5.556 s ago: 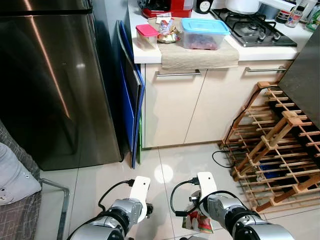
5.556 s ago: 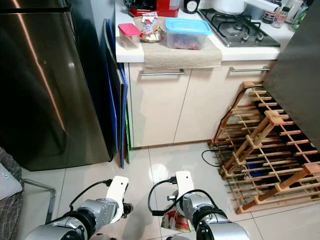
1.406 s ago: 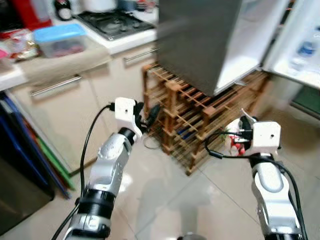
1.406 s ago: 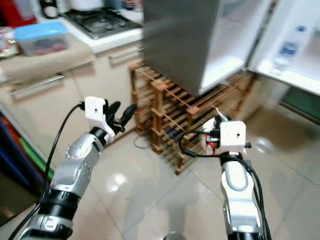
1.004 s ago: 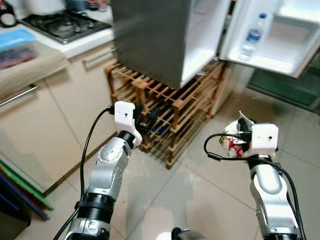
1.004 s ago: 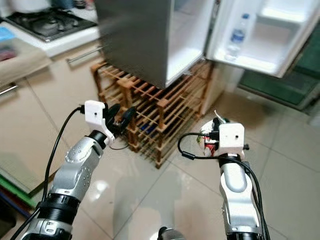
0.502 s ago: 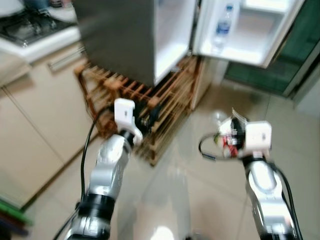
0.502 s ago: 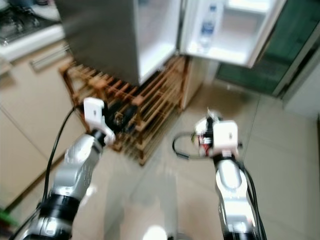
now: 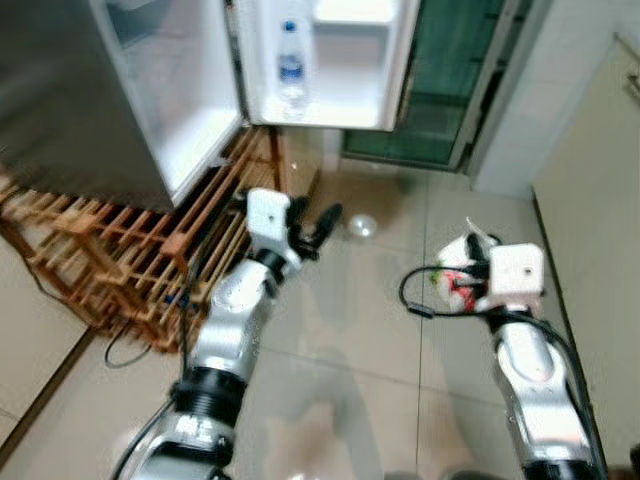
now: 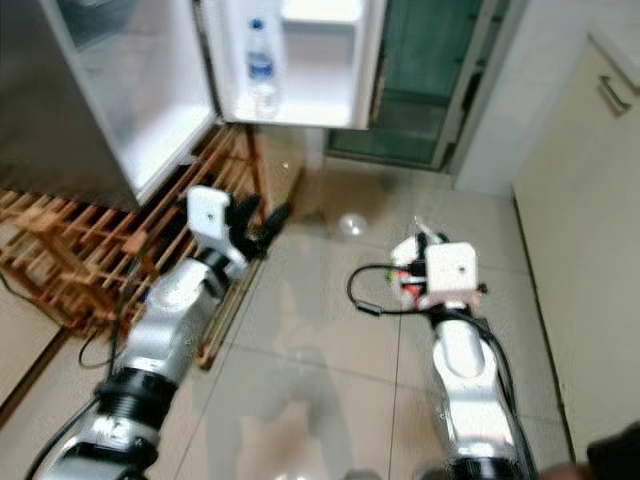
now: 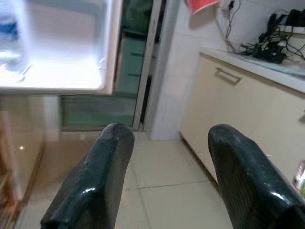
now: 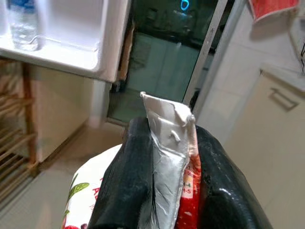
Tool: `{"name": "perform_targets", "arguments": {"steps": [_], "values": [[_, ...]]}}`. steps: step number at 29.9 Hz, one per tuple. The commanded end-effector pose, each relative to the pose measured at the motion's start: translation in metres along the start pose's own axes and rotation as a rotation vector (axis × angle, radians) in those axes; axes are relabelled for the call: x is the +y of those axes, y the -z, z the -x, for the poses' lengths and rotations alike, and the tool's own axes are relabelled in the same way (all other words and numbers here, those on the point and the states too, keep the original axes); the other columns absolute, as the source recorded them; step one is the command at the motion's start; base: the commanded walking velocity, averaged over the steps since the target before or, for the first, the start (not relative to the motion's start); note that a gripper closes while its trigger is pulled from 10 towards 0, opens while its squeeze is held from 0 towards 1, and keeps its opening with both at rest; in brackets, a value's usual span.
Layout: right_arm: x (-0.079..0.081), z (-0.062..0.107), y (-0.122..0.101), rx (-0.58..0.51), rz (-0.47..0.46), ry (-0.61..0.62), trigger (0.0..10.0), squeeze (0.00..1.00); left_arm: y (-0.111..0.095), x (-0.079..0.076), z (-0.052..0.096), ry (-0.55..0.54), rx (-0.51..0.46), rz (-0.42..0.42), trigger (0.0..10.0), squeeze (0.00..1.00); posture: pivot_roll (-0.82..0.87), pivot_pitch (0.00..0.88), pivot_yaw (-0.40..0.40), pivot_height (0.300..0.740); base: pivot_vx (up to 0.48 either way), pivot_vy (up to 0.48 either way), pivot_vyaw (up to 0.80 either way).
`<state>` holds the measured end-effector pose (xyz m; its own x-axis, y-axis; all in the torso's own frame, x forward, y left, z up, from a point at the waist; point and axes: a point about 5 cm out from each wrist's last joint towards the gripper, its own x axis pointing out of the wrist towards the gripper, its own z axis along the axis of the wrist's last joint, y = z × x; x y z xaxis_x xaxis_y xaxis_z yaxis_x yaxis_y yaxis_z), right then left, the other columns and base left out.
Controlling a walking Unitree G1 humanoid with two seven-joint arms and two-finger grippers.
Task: Restocking fridge
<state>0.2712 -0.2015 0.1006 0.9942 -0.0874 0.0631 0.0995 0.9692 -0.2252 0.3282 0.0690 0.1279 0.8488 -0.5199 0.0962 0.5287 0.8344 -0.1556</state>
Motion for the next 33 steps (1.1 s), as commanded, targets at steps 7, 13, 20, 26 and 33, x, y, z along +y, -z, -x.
{"name": "perform_targets", "arguments": {"steps": [7, 13, 20, 26, 33], "values": [[0.007, 0.000, -0.001, -0.005, -0.002, -0.025, 10.0, 0.00, 0.000, 0.022, 0.009, -0.121, 0.005, -0.068, 10.0, 0.00, -0.17, 0.000, 0.048, 0.740, 0.296, -0.103, 0.57], [0.003, 0.005, 0.009, 0.043, -0.017, -0.003, 10.0, 0.00, 0.007, 0.035, 0.025, -0.181, 0.027, -0.075, 10.0, 0.00, -0.16, 0.000, 0.050, 0.740, 0.000, 0.000, 0.00], [0.003, 0.003, 0.003, 0.003, -0.021, 0.001, 10.0, 0.00, 0.003, 0.056, 0.034, -0.379, -0.001, -0.048, 10.0, 0.00, -0.15, 0.000, 0.048, 0.740, 0.000, 0.000, 0.76], [-0.003, 0.004, 0.001, -0.006, -0.020, 0.007, 10.0, 0.00, 0.013, 0.083, 0.071, -0.537, 0.030, -0.071, 10.0, 0.00, -0.15, 0.000, 0.033, 0.740, 0.000, 0.000, 0.73], [0.002, 0.000, 0.002, 0.004, -0.026, -0.027, 10.0, 0.00, 0.001, 0.057, 0.053, -0.411, -0.026, -0.099, 10.0, 0.00, -0.14, 0.000, 0.013, 0.740, 0.194, 0.000, 0.20]]}}
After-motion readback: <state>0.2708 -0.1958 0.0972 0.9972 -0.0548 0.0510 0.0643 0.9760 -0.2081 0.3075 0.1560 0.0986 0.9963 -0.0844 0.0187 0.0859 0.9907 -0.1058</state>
